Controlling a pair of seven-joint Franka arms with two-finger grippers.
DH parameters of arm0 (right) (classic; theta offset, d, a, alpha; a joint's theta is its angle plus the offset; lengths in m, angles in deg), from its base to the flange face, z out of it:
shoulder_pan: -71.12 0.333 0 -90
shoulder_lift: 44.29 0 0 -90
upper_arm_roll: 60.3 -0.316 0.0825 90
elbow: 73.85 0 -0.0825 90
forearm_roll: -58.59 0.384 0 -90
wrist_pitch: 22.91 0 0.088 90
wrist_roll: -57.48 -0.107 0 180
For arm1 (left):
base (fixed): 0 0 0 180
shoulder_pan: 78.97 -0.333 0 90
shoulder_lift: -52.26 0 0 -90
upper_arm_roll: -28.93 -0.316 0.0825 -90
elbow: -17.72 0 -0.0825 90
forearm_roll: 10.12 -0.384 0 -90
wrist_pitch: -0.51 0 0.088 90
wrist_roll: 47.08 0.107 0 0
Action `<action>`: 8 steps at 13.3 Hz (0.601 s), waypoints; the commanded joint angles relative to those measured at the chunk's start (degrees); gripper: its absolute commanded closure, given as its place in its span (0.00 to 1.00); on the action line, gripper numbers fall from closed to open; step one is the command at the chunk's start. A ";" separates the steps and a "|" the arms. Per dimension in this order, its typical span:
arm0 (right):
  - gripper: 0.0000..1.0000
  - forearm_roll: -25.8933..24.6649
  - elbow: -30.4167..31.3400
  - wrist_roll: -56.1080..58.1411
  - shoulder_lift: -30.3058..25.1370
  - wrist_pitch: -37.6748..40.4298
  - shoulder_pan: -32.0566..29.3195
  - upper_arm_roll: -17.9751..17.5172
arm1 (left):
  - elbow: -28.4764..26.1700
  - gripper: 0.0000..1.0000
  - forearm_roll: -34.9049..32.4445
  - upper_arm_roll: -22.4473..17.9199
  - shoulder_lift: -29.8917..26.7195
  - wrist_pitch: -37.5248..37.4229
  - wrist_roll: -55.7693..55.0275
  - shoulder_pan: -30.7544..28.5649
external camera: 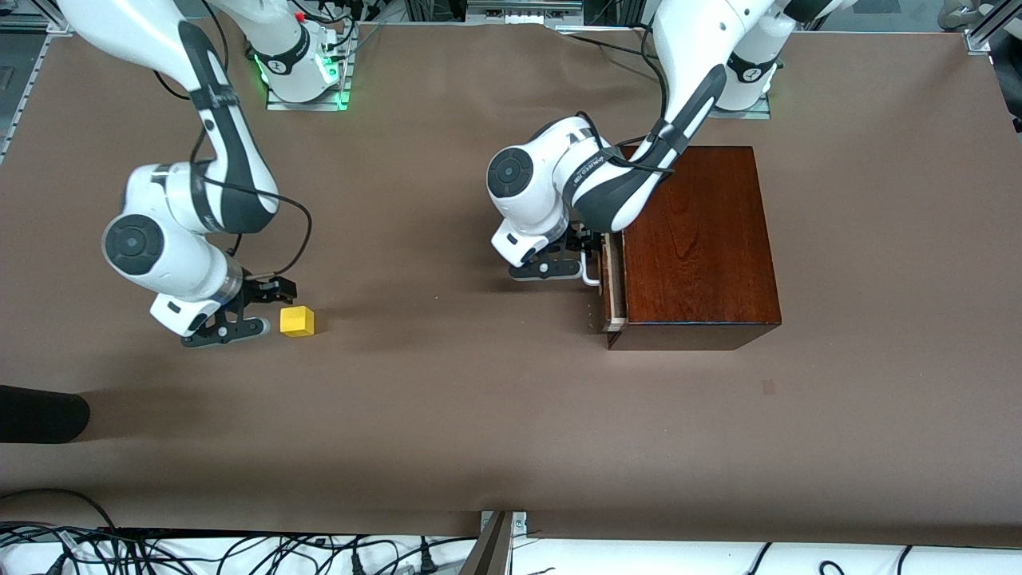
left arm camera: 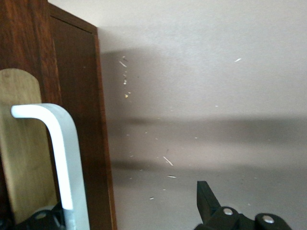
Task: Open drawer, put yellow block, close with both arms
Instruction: 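Pull the drawer open with the left gripper while the right gripper reaches the cube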
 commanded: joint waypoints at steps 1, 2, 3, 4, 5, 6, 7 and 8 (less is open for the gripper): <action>0.00 0.55 1.24 -2.24 1.09 -4.27 0.33 -0.38 | 1.95 0.00 4.71 0.89 3.13 6.23 -1.22 2.09; 0.00 0.55 1.41 -2.24 2.32 -5.68 0.33 -0.38 | 3.00 0.00 4.89 0.89 3.30 7.01 -1.14 2.19; 0.00 0.55 2.02 -2.24 3.03 -7.44 0.33 -0.47 | 3.01 0.00 5.15 0.80 3.48 8.33 -1.14 2.27; 0.01 0.55 2.99 -2.33 3.21 -9.37 0.51 -0.47 | 2.92 0.00 5.06 0.89 3.57 9.73 -1.14 2.36; 0.02 0.55 3.61 -2.33 3.65 -10.87 0.68 -0.47 | 2.92 0.00 5.15 0.89 3.65 10.53 -1.22 2.88; 0.02 0.55 3.79 -2.33 4.09 -11.58 0.69 -0.56 | 3.01 0.00 5.15 0.89 3.66 10.62 -1.14 3.06; 0.03 0.64 3.70 -2.33 4.79 -11.85 0.69 -0.56 | 3.10 0.00 5.15 0.89 3.66 10.62 -1.22 3.07; 0.04 0.64 3.79 -2.33 5.23 -12.89 0.69 -0.56 | 3.27 0.00 5.15 0.89 3.66 10.62 -1.14 3.07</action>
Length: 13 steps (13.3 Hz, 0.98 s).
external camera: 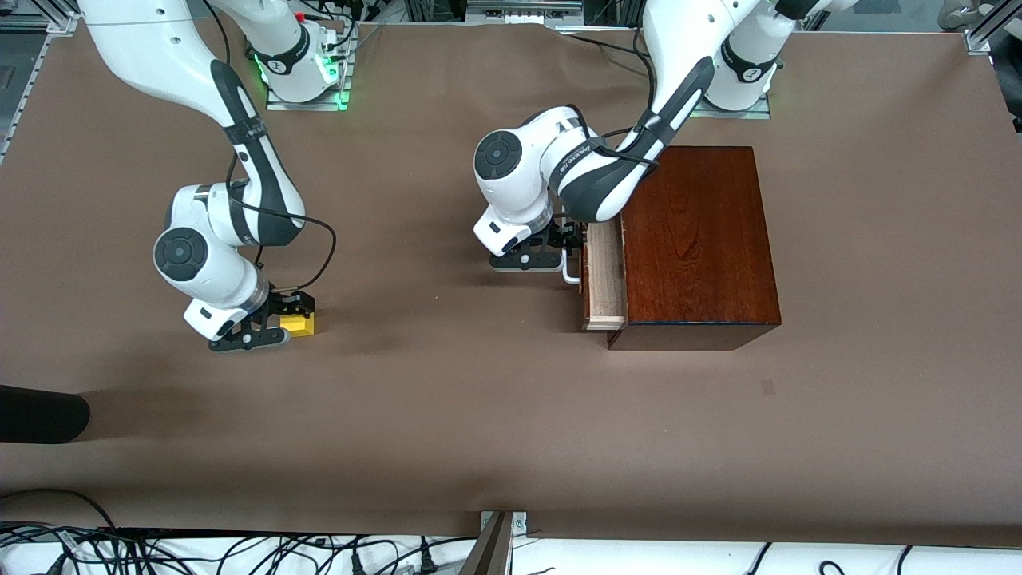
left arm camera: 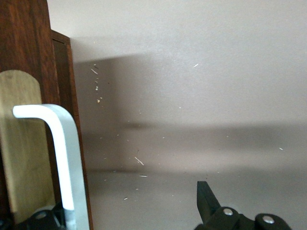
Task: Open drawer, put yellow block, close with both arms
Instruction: 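Pull the drawer open with the left gripper while the right gripper reaches the cube, then grasp the yellow cube with the right gripper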
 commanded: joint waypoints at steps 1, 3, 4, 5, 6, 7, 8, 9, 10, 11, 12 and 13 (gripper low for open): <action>0.05 0.89 0.87 -0.65 1.00 -2.99 0.30 -0.03 | 2.52 0.00 4.57 1.24 3.63 7.15 -1.17 1.02; 0.11 1.33 0.95 -0.65 1.80 -4.13 0.30 -0.46 | 2.52 0.00 4.48 1.24 4.33 7.15 -1.26 1.81; 0.16 1.33 1.04 -0.65 1.89 -4.23 0.30 -0.47 | 2.52 0.00 4.48 1.24 4.42 7.15 -1.26 1.99; 0.23 1.33 1.13 -0.65 1.89 -4.23 0.30 -0.47 | 2.61 0.00 4.48 1.24 4.51 7.15 -1.26 1.99; 0.28 1.33 1.13 -0.65 2.06 -4.31 0.30 -0.47 | 2.96 0.00 4.48 1.24 4.42 7.15 -1.18 1.90; 0.31 1.33 1.13 -0.65 2.32 -4.66 0.21 -0.47 | 3.22 0.00 4.48 1.06 4.25 7.07 -1.09 1.81; 0.36 1.33 1.22 -0.65 2.50 -4.93 0.21 -0.47 | 4.18 0.00 4.31 0.97 4.16 6.54 -0.91 1.81; 0.48 1.33 1.13 -0.65 2.50 -4.93 0.21 -0.47 | 5.41 0.00 3.96 0.89 3.98 6.28 -1.00 1.81; 0.62 1.33 1.13 -0.65 2.50 -4.84 0.21 -0.47 | 5.77 0.00 3.78 0.80 3.72 5.49 -0.83 1.73; 0.76 1.33 0.87 -0.48 2.42 -4.76 0.21 -0.47 | 5.95 0.00 3.87 0.71 3.63 3.31 -0.74 1.46; 0.90 1.33 0.52 -0.30 2.15 -4.49 0.21 -0.47 | 7.43 0.00 4.13 0.71 3.72 1.72 -0.65 1.46; 1.00 1.33 0.08 -0.12 1.80 -4.23 0.21 -0.47 | 9.01 0.00 4.22 0.71 3.81 1.53 -0.65 1.55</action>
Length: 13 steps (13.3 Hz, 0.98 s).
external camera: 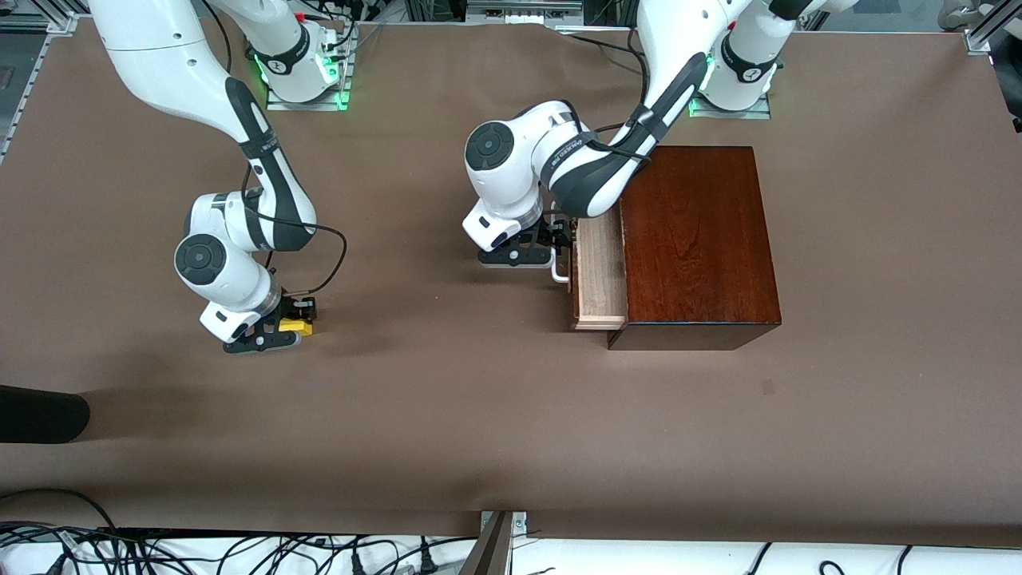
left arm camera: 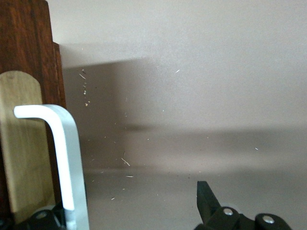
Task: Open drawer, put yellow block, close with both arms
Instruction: 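Grasp the yellow cube with the right gripper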
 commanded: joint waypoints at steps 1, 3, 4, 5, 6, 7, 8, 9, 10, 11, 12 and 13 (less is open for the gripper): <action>1.00 0.97 -0.47 0.42 -1.53 -0.23 0.16 -0.04 | 6.33 0.00 3.01 1.05 2.76 0.51 -0.36 0.30; 1.00 0.79 -0.82 0.68 -3.99 1.96 0.16 -0.04 | 7.29 0.00 2.83 0.97 2.84 -4.84 0.42 0.47; 1.00 0.79 -1.78 0.68 -4.78 3.80 0.16 -0.21 | 7.38 0.00 2.57 0.97 2.84 -5.82 1.04 0.56; 1.00 0.71 -3.53 0.77 -5.40 6.60 0.16 -0.30 | 7.30 0.00 2.30 0.88 2.93 -5.92 1.30 0.65; 1.00 0.62 -5.46 0.77 -5.93 9.59 0.16 -0.30 | 6.86 0.00 1.17 0.88 3.19 -5.92 1.31 0.82; 1.00 0.62 -7.48 0.86 -6.28 12.49 0.16 -0.30 | 6.51 0.00 0.03 0.96 3.46 -6.00 1.31 1.00; 1.00 0.53 -10.20 1.03 -6.55 16.00 0.16 -0.30 | 6.42 0.00 -0.16 0.97 3.98 -6.35 1.31 1.61; 1.00 0.53 -12.92 1.47 -6.55 19.51 0.16 -0.21 | 6.42 0.00 -0.16 0.88 4.07 -6.70 1.31 1.87; 1.00 0.62 -15.30 2.26 -6.55 22.42 0.16 -0.21 | 6.51 0.00 -0.25 0.88 4.07 -7.14 1.31 1.88; 1.00 0.62 -17.24 3.22 -6.81 25.06 0.16 0.05 | 6.59 0.00 -0.42 0.79 4.16 -7.23 1.31 1.96; 1.00 0.70 -18.21 4.63 -7.51 27.17 0.07 0.14 | 6.51 0.00 -1.64 0.88 4.16 -7.23 1.31 2.05; 1.00 0.71 -18.49 5.60 -8.39 28.15 -0.02 0.23 | 6.51 0.00 -2.18 0.88 4.16 -7.23 1.31 2.49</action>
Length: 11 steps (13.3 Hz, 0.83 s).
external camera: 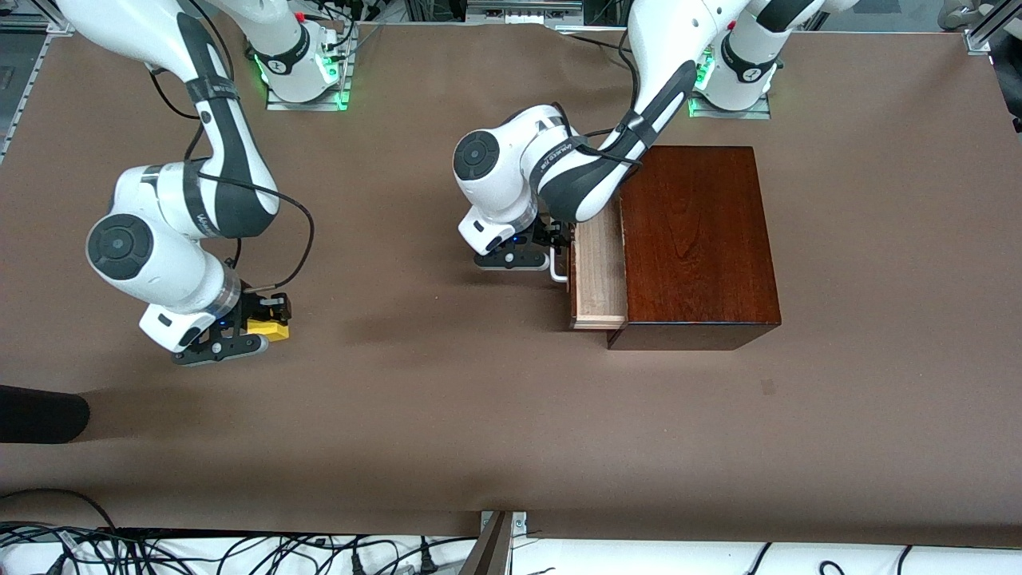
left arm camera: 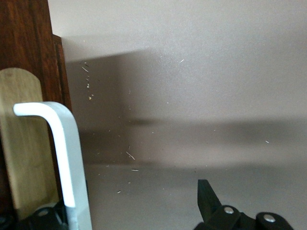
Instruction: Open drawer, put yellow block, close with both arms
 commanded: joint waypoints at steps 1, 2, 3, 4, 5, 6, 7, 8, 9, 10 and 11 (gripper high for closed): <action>1.00 0.62 -1.56 2.93 -2.42 4.45 -0.13 0.29 | 2.13 0.00 -0.79 0.53 1.19 -1.93 0.56 1.42; 1.00 0.53 -1.82 2.85 -3.39 6.38 -0.21 0.29 | 2.22 0.00 -0.70 0.53 1.19 -2.20 0.56 1.51; 1.00 0.45 -2.52 2.85 -3.92 8.05 -0.21 0.29 | 2.40 0.00 -0.09 0.62 1.36 -2.11 0.48 1.51; 1.00 0.44 -3.40 2.85 -4.45 10.15 -0.21 0.29 | 3.09 0.00 0.17 0.62 2.06 -1.68 0.04 1.51; 1.00 0.44 -4.54 2.93 -4.63 11.92 -0.13 0.29 | 3.27 0.00 0.18 0.62 2.16 -1.67 -0.05 1.60; 1.00 0.53 -6.03 2.85 -4.71 14.02 -0.21 0.29 | 3.62 0.00 0.26 0.71 2.24 -1.58 -0.05 1.69; 1.00 0.53 -7.70 2.85 -4.71 16.22 -0.13 0.29 | 3.54 0.00 0.18 0.71 2.24 -1.67 0.21 2.12; 1.00 0.53 -8.93 2.85 -4.71 17.89 -0.13 0.29 | 3.37 0.00 -0.43 0.53 2.42 -2.02 0.56 2.47; 1.00 0.45 -9.99 2.85 -4.71 19.22 -0.13 0.29 | 3.28 0.00 -0.79 0.44 2.51 -2.55 0.47 3.17; 1.00 0.44 -11.22 2.93 -4.80 20.71 -0.21 0.29 | 3.36 0.00 -2.01 0.36 2.33 -3.94 0.47 3.70; 1.00 0.53 -12.88 2.93 -4.72 22.46 -0.21 0.20 | 3.89 0.00 -3.50 0.27 2.24 -6.65 0.47 3.80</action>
